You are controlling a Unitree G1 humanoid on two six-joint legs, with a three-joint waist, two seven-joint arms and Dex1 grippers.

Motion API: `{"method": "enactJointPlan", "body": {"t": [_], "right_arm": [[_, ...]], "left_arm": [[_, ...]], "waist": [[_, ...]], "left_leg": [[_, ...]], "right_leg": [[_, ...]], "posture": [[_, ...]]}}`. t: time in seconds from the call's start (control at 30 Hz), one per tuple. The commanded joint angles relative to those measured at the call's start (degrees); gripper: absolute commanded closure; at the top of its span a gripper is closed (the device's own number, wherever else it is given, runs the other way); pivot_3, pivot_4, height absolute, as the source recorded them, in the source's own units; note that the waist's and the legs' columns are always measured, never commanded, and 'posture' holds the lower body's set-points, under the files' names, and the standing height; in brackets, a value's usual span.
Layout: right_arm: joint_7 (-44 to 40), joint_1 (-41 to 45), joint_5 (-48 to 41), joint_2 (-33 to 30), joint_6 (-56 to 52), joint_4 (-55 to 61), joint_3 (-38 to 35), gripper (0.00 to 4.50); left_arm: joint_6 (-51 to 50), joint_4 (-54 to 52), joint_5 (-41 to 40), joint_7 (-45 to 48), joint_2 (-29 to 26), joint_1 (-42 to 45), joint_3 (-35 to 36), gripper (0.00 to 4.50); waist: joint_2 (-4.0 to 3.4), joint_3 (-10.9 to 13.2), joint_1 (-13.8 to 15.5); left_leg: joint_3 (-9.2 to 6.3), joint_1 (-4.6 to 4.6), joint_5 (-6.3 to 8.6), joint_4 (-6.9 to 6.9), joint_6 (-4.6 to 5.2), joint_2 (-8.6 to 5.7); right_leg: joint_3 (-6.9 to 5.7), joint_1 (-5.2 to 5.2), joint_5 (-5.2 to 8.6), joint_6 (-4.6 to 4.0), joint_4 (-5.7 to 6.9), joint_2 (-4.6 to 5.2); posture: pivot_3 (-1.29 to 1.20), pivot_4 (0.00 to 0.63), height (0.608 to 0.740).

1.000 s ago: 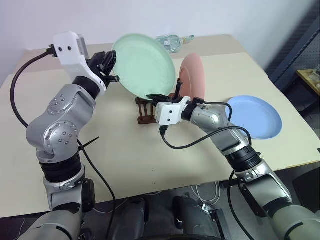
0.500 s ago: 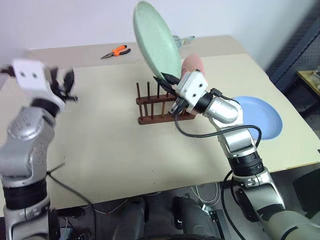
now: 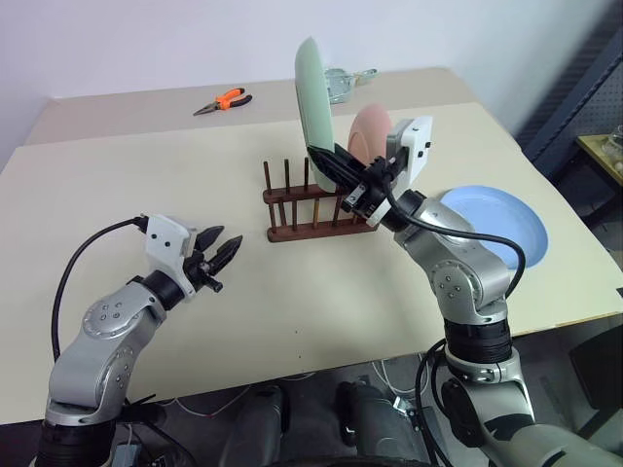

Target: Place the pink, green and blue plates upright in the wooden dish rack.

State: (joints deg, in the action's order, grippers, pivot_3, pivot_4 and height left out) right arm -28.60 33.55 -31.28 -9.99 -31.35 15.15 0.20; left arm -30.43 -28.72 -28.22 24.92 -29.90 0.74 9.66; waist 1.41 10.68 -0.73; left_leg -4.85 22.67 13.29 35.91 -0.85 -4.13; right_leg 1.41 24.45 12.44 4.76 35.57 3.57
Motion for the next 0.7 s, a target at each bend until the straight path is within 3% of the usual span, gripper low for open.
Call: {"method": "enactJointPlan", "body": {"t": [0.03,0.27,0.37,0.57,0.7], "right_arm": [[0.9,1.4,-3.1,0.4,-2.4,0.5,-1.8,4.50],[3.4,2.4,-5.0,0.8,-6.4,-3.4,-3.2,4.50],[3.2,2.7,-3.3,0.1,-5.5,-4.4,-2.3,3.49],[3.1,2.9,-0.7,-0.3,-3.2,-4.3,-1.1,0.58],[1.8,3.2,3.2,-2.6,0.0,-3.2,0.5,0.58]], "left_arm": [[0.6,-2.6,-0.1,0.2,0.2,0.6,0.0,2.58],[0.2,-3.0,0.7,0.2,0.6,0.6,-1.2,2.58],[0.1,-3.2,1.0,0.1,0.7,0.6,-2.0,2.53],[-0.1,-3.3,1.3,0.2,0.8,0.9,-2.8,2.53],[-0.2,-3.0,1.5,0.6,0.7,1.1,-3.4,2.53]], "waist": [[0.00,0.0,0.0],[0.00,0.0,0.0],[-0.01,0.0,0.0],[-0.03,0.0,0.0],[-0.03,0.0,0.0]], "left_leg": [[0.00,0.00,0.00,0.00,0.00,0.00],[0.02,0.00,0.00,0.00,0.00,0.00],[0.02,0.00,0.00,0.00,0.01,0.00],[0.03,0.00,0.00,0.00,0.01,0.00],[0.03,0.00,0.00,0.01,0.01,0.00]], "right_leg": [[-0.01,0.00,0.00,0.00,0.00,0.00],[-0.02,0.00,-0.01,0.02,0.00,-0.01],[-0.04,0.00,-0.01,0.02,0.00,-0.01],[-0.05,0.00,-0.01,0.03,0.00,-0.01],[-0.06,0.00,-0.02,0.04,-0.01,-0.01]], "posture": [[0.00,0.150,0.740],[0.00,0.150,0.740],[0.00,0.150,0.740],[0.00,0.150,0.740],[0.00,0.150,0.740]]}}
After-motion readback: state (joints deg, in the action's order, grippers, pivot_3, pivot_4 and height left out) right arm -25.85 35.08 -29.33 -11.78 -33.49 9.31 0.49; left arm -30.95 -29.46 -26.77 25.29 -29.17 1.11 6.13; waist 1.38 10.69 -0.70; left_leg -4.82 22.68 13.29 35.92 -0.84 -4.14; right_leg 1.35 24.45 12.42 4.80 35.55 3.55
